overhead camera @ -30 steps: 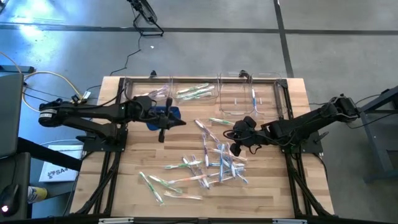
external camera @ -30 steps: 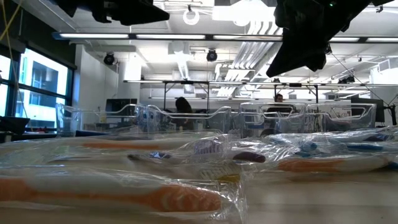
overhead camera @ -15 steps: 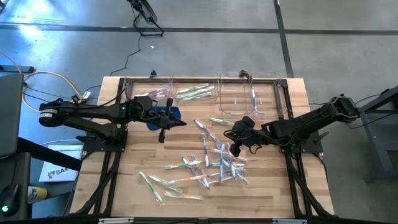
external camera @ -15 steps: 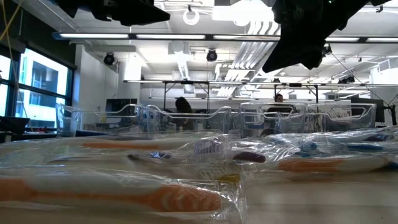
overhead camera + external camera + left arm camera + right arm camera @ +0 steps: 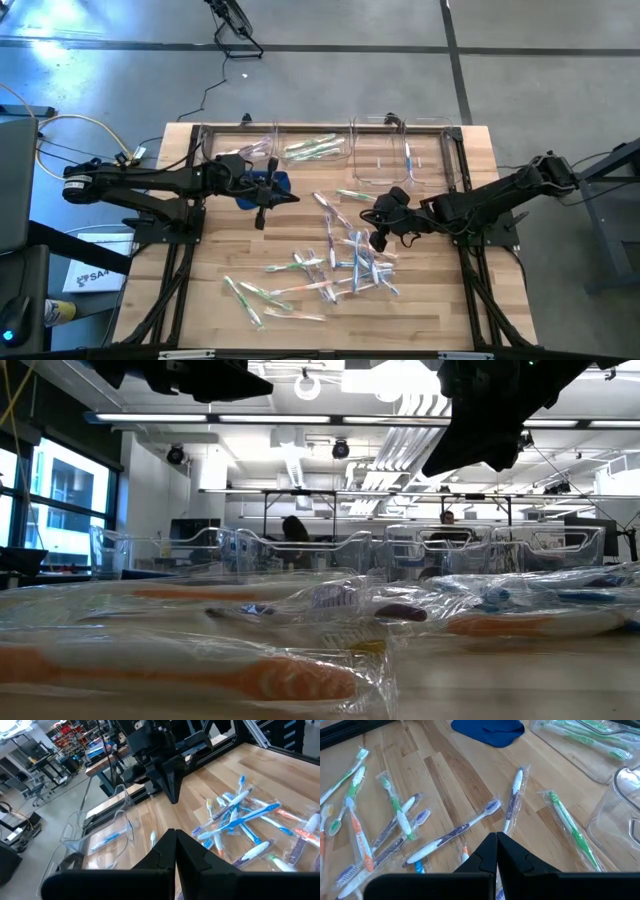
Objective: Pick & Place Toothbrushes
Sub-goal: Put the violet toothbrush into the left transparent bin
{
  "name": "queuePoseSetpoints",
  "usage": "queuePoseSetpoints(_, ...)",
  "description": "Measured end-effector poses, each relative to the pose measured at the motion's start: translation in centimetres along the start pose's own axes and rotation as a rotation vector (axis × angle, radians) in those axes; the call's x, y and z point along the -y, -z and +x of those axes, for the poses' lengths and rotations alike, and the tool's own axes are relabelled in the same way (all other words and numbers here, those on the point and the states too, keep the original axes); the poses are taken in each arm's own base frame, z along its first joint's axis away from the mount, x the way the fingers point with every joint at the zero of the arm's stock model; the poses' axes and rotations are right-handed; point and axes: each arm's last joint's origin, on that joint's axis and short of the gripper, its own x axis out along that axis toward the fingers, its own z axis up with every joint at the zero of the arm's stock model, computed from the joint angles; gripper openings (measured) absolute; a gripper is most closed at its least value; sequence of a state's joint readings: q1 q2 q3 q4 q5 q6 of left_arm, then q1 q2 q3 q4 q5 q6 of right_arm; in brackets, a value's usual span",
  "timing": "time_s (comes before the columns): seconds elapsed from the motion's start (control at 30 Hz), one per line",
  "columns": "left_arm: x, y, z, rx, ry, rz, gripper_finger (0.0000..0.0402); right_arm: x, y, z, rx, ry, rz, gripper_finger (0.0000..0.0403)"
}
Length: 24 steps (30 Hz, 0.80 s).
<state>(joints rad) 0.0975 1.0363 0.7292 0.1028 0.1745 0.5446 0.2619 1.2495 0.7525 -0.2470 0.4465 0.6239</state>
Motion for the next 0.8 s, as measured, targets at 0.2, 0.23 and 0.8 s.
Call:
queuePoseSetpoints(0.2, 0.0, 0.0, 0.0, 0.0, 0.0, 0.0, 0.0001, 0.0, -0.2, 0.0, 0.029, 0.013, 0.007, 0.0002)
queuePoseSetpoints(0.23, 0.0, 0.0, 0.0, 0.0, 0.0, 0.0, 0.0001, -0.1, -0.3, 0.0, 0.037, 0.011, 0.009, 0.0002)
queuePoseSetpoints(0.8, 0.1, 0.1, 0.0, -0.02, 0.006, -0.003, 0.0001, -1.8, -2.7, -2.4, 0.148, 0.136, 0.006, 0.0002)
